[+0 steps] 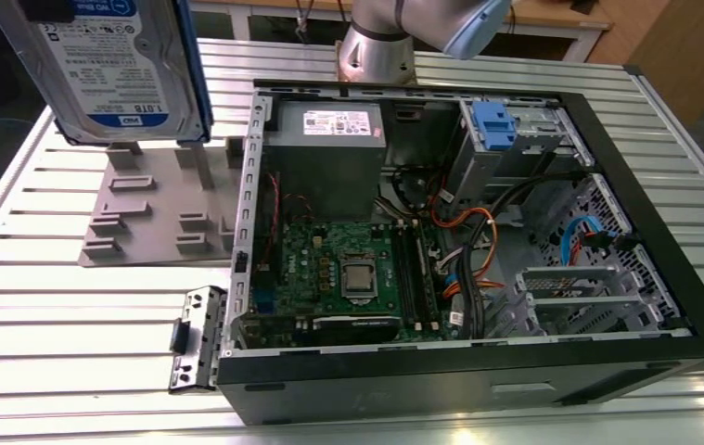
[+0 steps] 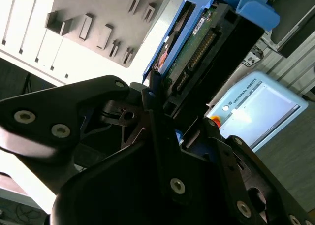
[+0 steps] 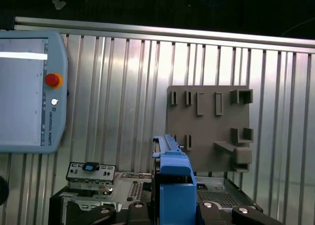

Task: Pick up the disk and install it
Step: 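Pick up the disk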

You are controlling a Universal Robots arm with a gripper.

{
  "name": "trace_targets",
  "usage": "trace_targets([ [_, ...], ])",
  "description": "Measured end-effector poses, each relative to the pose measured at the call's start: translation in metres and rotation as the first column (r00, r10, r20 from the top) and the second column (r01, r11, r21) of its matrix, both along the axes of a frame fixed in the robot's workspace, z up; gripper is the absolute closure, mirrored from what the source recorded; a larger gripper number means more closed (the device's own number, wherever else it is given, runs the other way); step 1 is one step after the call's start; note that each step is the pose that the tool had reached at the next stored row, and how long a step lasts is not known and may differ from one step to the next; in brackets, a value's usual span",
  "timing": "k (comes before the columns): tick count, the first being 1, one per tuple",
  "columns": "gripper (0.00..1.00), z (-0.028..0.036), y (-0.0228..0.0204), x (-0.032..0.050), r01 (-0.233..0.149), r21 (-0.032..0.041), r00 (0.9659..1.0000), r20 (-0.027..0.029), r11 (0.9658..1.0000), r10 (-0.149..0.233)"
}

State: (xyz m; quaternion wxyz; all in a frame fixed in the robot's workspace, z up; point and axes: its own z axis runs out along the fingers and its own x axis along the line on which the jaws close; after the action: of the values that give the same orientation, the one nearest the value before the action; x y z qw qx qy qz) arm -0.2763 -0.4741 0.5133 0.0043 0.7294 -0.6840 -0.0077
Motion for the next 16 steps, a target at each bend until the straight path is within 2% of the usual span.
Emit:
trace_targets([
  [16,0.64,0.0000,-0.0234,0.0028,0.000,0.0000,1.0000,0.0000,1.0000,0.000],
])
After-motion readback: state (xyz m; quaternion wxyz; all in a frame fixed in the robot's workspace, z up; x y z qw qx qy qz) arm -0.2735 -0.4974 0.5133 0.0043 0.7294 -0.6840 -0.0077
